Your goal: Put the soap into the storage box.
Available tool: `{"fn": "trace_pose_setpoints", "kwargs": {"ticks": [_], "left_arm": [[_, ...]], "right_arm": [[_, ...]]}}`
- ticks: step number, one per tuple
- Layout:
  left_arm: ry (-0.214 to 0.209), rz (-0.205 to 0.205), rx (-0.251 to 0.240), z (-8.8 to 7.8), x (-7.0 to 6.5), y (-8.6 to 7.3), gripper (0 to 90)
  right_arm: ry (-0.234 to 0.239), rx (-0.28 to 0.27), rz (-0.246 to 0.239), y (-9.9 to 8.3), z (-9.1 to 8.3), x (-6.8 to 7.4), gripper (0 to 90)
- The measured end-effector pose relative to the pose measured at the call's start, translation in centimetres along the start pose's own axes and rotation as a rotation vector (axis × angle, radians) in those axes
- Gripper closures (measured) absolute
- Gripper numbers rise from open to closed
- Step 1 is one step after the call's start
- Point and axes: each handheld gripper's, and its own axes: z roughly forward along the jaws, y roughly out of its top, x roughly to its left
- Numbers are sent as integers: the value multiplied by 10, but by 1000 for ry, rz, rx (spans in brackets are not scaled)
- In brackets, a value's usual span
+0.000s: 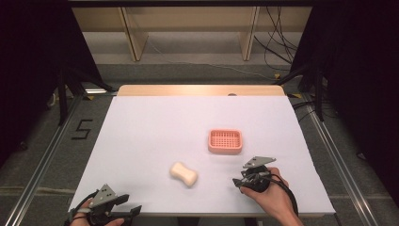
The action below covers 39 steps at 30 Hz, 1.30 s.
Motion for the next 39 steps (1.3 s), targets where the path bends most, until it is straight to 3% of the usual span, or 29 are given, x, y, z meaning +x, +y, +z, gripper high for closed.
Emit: {"fn": "trace_pose_setpoints", "kwargs": {"ticks": [2,3,5,6,8,16,18,19,20,21,23,24,26,27,28,29,32,34,36,38,39], "left_arm": [[9,10,5,0,0,0,356],[1,12,21,-1,1,1,356],[15,1,-8,2,-1,0,355],[-1,10,25,0,0,1,355],[-2,-5,10,2,-1,0,354],[-17,8,11,0,-2,0,354],[2,25,10,1,-2,0,353],[-4,14,10,1,-2,-1,353],[-8,11,9,1,-3,-1,353],[-8,11,9,1,-3,-1,352],[-9,23,11,1,-2,0,352],[-12,23,12,1,-2,0,351],[-29,27,25,0,-2,0,351],[-25,8,12,1,-4,-1,351],[-13,23,13,1,-4,-1,350],[-33,23,10,0,-4,-1,351],[-36,33,18,-1,-4,-1,350],[-43,11,10,0,-6,-2,350],[-28,33,16,-1,-4,-2,350],[-34,25,12,-1,-5,-2,349],[-41,20,5,0,-5,-2,349]], "right_arm": [[8,-7,11,0,2,1,526],[14,18,0,2,1,1,521],[15,13,-8,3,1,2,519],[35,6,5,8,2,5,514],[40,17,-14,12,2,6,515],[60,128,-46,38,6,23,525],[64,146,-72,45,9,27,525],[62,150,-106,48,9,28,523],[68,168,-106,52,10,31,524],[65,166,-148,56,11,32,525],[64,178,-140,60,12,35,525],[77,185,-181,70,14,39,526],[77,208,-203,77,15,43,525],[80,224,-198,81,16,46,525],[86,234,-215,85,18,47,525],[90,247,-228,89,19,48,525],[91,279,-255,99,23,52,523],[98,290,-256,104,25,54,521],[92,301,-265,110,27,56,521],[83,310,-277,112,28,56,520],[102,314,-265,117,30,60,517]]}}
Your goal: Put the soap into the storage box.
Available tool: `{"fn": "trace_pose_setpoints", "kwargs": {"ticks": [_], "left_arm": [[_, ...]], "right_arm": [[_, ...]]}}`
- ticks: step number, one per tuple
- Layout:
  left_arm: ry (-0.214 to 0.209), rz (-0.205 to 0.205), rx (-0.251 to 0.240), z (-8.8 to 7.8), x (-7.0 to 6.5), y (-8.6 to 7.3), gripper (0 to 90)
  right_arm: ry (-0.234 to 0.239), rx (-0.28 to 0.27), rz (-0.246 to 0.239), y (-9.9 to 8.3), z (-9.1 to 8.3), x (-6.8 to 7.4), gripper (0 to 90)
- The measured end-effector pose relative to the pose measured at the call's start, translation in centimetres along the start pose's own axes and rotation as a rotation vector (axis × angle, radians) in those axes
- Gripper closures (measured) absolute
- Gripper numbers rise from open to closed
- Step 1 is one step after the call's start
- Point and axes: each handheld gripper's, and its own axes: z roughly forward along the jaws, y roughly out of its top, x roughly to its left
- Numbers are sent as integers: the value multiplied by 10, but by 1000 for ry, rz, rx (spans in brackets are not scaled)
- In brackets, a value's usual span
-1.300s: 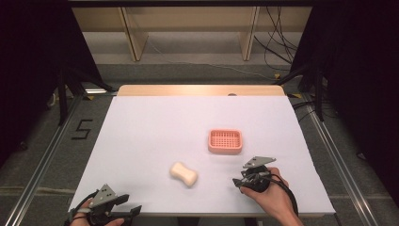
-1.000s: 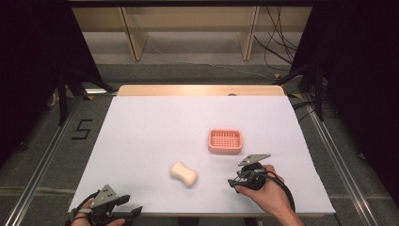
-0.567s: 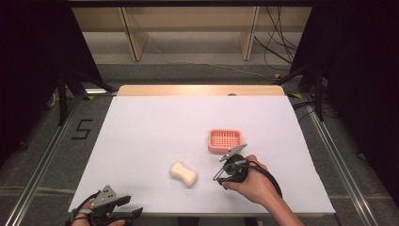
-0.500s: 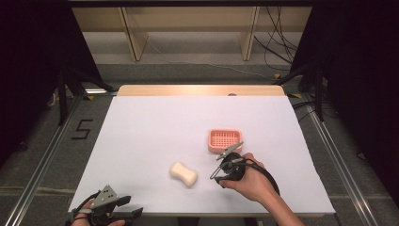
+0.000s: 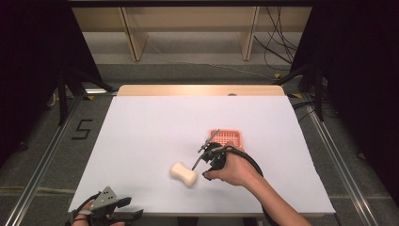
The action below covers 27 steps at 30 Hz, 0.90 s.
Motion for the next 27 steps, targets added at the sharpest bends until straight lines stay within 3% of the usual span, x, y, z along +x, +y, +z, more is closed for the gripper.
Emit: {"fn": "trace_pose_setpoints", "kwargs": {"ticks": [1,2,3,6,11,15,16,19,23,25,27], "left_arm": [[2,1,6,0,0,0,349],[0,-7,14,0,0,0,349],[4,8,13,0,1,0,349],[3,-2,7,0,0,0,349],[1,-4,7,0,0,0,349],[2,-3,6,0,0,0,349],[-6,8,29,-1,1,1,349],[-1,-2,5,0,1,0,349],[15,8,13,0,2,0,349],[15,8,13,0,1,0,349],[13,10,16,0,1,0,349]], "right_arm": [[8,-3,-15,3,0,0,514],[0,13,-5,5,0,1,511],[13,8,-13,8,1,2,510],[41,15,2,15,3,5,506],[44,38,-8,27,7,9,502],[46,42,-43,40,11,12,499],[45,43,-45,44,12,13,499],[49,51,-53,53,15,17,498],[55,70,-91,62,21,20,492],[65,81,-83,66,23,22,490],[50,83,-121,67,28,20,488]]}}
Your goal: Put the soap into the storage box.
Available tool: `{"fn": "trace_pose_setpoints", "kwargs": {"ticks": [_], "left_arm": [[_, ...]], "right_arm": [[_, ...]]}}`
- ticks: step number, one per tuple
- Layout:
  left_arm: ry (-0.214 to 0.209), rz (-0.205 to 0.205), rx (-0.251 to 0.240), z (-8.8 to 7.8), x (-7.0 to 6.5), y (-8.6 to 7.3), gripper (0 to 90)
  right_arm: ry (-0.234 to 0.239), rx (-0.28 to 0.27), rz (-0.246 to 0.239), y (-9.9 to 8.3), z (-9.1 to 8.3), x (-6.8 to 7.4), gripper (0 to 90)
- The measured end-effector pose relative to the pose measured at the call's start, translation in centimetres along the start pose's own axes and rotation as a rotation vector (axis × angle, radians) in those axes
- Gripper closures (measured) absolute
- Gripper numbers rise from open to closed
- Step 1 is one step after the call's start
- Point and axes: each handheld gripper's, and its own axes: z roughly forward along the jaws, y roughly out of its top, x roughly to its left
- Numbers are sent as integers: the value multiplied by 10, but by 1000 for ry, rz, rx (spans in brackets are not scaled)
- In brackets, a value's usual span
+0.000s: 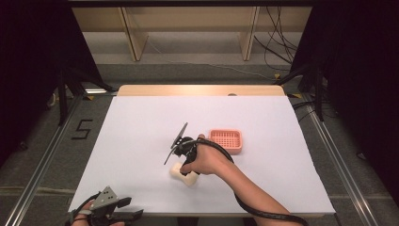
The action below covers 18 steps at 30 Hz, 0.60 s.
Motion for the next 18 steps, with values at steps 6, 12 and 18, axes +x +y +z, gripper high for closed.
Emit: {"fn": "trace_pose_setpoints", "kwargs": {"ticks": [6,12,18], "left_arm": [[-18,-1,8,-1,0,0,349],[-14,-5,-6,0,0,0,349],[-15,-6,-5,0,0,0,349]], "right_arm": [[4,37,8,6,8,1,486],[19,57,5,14,16,5,486],[0,103,-15,17,26,6,481]]}}
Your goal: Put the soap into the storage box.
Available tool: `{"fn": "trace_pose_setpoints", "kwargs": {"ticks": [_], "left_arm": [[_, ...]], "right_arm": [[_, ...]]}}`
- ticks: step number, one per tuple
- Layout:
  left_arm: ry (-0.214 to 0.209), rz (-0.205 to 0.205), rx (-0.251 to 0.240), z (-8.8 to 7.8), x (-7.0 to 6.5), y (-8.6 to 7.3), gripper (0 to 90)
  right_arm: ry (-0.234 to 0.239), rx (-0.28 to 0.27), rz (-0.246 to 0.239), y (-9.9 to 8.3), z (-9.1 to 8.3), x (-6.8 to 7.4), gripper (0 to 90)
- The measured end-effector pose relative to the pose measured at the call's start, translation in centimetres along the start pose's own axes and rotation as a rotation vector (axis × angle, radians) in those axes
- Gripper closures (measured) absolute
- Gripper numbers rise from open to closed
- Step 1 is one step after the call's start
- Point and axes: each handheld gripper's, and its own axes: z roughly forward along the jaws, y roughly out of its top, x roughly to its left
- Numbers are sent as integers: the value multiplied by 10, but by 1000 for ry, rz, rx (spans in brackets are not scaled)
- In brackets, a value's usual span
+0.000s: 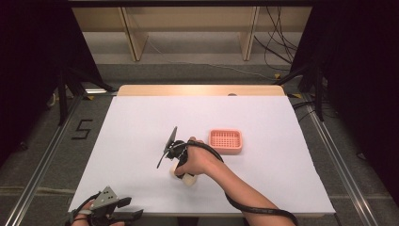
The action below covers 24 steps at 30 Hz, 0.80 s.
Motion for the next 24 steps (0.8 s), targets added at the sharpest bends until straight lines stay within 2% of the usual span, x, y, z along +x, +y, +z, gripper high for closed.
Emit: {"fn": "trace_pose_setpoints", "kwargs": {"ticks": [1,2,3,5,7,9,11,12,15,24], "left_arm": [[0,0,0,0,0,0,349],[1,-3,-1,0,0,0,349],[0,-16,-13,1,-1,0,349],[1,-2,0,0,0,0,349],[-1,-9,-6,1,0,0,349],[-3,-12,-6,1,0,0,349],[-3,-14,-6,1,0,0,349],[-4,-27,-3,1,-1,0,349],[-3,-10,-6,1,0,0,349],[-3,-9,-4,1,0,0,349]], "right_arm": [[3,-4,-4,0,2,0,479],[14,-9,16,2,4,2,475],[0,2,-14,2,5,0,469],[2,8,-10,3,7,0,464],[-1,12,3,4,8,0,464],[-4,21,-11,5,10,-1,463],[-12,25,4,6,12,-1,463],[-12,27,-3,6,14,-2,462],[-13,43,9,7,17,-2,461],[-20,65,-4,10,25,0,469]]}}
